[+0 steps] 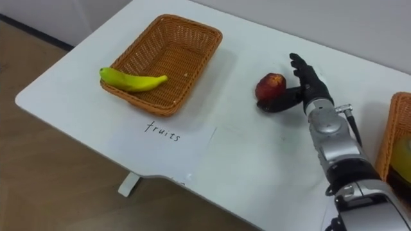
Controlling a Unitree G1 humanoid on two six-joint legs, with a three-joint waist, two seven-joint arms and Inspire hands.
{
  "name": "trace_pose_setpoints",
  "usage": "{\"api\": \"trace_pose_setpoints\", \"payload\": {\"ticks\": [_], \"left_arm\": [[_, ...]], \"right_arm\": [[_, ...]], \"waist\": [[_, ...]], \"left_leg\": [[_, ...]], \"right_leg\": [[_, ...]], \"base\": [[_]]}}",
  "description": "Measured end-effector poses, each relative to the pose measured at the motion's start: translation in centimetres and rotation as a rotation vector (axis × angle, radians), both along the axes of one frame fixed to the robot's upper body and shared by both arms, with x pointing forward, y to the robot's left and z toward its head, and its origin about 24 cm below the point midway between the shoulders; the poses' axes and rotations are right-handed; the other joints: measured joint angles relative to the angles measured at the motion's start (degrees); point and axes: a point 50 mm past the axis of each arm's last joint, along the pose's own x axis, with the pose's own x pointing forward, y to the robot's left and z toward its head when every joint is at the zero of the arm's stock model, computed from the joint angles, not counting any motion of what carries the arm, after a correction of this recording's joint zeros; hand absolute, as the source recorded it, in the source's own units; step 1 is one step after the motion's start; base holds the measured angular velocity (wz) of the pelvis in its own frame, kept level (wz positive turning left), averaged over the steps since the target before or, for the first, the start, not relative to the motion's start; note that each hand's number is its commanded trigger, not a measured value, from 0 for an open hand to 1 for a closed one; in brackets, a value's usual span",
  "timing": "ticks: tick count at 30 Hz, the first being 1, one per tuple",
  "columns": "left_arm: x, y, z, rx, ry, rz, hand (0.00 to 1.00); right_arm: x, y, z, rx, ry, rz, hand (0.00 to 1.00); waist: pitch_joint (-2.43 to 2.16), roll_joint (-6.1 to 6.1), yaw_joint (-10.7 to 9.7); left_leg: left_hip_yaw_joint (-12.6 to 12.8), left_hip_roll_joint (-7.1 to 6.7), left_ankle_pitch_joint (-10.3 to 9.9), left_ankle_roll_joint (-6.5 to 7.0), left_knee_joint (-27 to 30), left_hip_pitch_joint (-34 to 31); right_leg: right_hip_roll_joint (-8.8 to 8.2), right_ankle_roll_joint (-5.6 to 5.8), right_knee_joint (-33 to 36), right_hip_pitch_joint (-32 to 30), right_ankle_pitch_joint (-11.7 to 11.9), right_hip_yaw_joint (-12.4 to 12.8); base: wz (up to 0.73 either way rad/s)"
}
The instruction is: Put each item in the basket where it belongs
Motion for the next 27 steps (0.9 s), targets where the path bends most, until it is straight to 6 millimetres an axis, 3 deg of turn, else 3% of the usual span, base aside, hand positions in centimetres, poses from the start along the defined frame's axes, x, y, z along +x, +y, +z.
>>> {"api": "trace_pose_setpoints", "payload": {"ticks": [6,13,21,22,24,27], "left_arm": [[0.5,0.8,0.2,0.018,-0.014,-0.008,0.00],[0.4,2.1,0.5,0.055,0.001,-0.013,0.00],[0.8,2.3,0.6,0.081,-0.012,-0.025,0.00],[1.1,2.3,0.6,0.081,-0.017,-0.027,0.00],[1.1,2.3,0.6,0.083,-0.019,-0.028,0.00],[1.4,2.3,0.6,0.094,-0.029,-0.037,0.00]], "right_arm": [[-0.1,-0.2,0.0,-0.172,0.034,0.074,0.00],[-0.3,0.2,-0.8,-0.291,0.109,0.143,0.00],[-0.1,0.4,-0.8,-0.331,0.138,0.167,0.00],[0.0,0.5,-0.8,-0.331,0.138,0.169,0.21],[0.1,0.5,-0.6,-0.331,0.139,0.173,1.00],[0.2,0.3,-0.4,-0.334,0.142,0.177,1.00]], "waist": [[-0.12,0.14,2.2],[-0.85,-1.19,2.9],[-0.59,-1.53,3.1],[-0.58,-1.54,3.0],[-0.57,-1.55,3.0],[-0.54,-1.61,3.0]], "left_leg": [[0.4,0.81,0.0,-0.33,-0.2,-0.2],[-0.2,0.75,0.2,-0.66,-0.1,0.0],[-0.3,0.79,0.3,-0.89,-0.1,-0.1],[-0.3,0.79,0.3,-0.90,-0.1,-0.2],[-0.3,0.80,0.3,-0.91,-0.1,-0.2],[-0.3,0.77,0.3,-0.91,-0.3,-0.3]], "right_leg": [[0.78,-0.59,-1.0,0.0,1.0,-0.2],[1.20,-0.81,-2.0,0.9,1.1,-1.2],[1.31,-1.01,-3.1,1.0,1.2,-1.7],[1.32,-1.02,-3.1,0.9,1.2,-1.7],[1.35,-1.05,-3.1,0.8,1.2,-1.8],[1.41,-1.05,-3.1,0.7,1.2,-1.8]], "base": [[-0.07],[0.06],[0.01],[0.00],[0.00],[0.00]]}}
